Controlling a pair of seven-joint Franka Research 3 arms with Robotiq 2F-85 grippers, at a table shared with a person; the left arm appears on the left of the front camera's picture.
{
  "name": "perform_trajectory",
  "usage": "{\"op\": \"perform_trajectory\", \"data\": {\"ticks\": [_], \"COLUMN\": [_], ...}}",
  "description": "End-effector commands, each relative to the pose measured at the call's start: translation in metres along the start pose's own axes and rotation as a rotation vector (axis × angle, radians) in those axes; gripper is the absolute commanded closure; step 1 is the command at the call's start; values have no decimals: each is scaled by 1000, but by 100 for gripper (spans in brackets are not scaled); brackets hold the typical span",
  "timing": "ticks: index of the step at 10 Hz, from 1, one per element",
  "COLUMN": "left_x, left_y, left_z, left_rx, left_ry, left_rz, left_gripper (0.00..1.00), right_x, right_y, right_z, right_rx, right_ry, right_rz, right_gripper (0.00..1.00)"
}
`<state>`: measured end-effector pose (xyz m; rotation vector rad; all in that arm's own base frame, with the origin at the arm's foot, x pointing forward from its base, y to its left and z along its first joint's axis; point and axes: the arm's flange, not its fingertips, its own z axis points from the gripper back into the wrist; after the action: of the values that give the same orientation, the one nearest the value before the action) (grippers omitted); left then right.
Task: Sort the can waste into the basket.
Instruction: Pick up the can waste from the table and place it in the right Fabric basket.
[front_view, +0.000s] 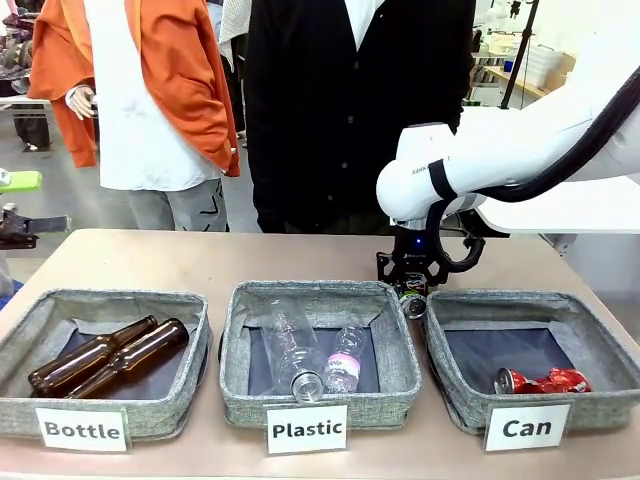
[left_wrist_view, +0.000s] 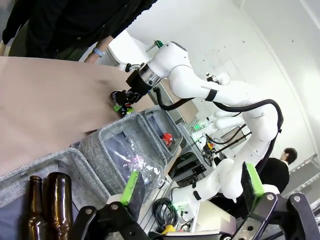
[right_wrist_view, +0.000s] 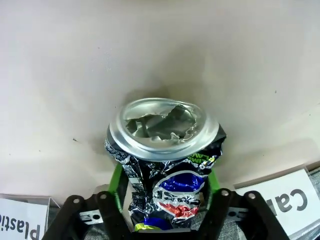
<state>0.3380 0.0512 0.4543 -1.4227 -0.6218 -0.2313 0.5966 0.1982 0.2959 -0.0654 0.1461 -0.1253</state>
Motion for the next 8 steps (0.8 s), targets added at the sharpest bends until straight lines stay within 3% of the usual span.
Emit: {"op": "perform_trajectory", "data": {"ticks": [1,2,3,5,8], "left_x": [1,1,1,1,1], "left_y": [-3,-3,-3,-3,-3], "left_z": [0,0,0,0,0], "left_rx": [-2,-2,-2,-2,-2], "left_ry": [-14,-14,-14,-14,-14], "left_rz": [1,1,1,1,1], "left_gripper": [0,0,0,0,0], "right_x": [1,0,0,1,1], "right_y": [1,0,0,1,0], "right_z": [6,5,6,7,7], "right_rx": [-1,-2,-1,3,8], "right_ry": [16,15,15,14,15], "right_rz": [-4,-9,-11,-14,-9], "right_gripper": [100,100,85,100,100]}}
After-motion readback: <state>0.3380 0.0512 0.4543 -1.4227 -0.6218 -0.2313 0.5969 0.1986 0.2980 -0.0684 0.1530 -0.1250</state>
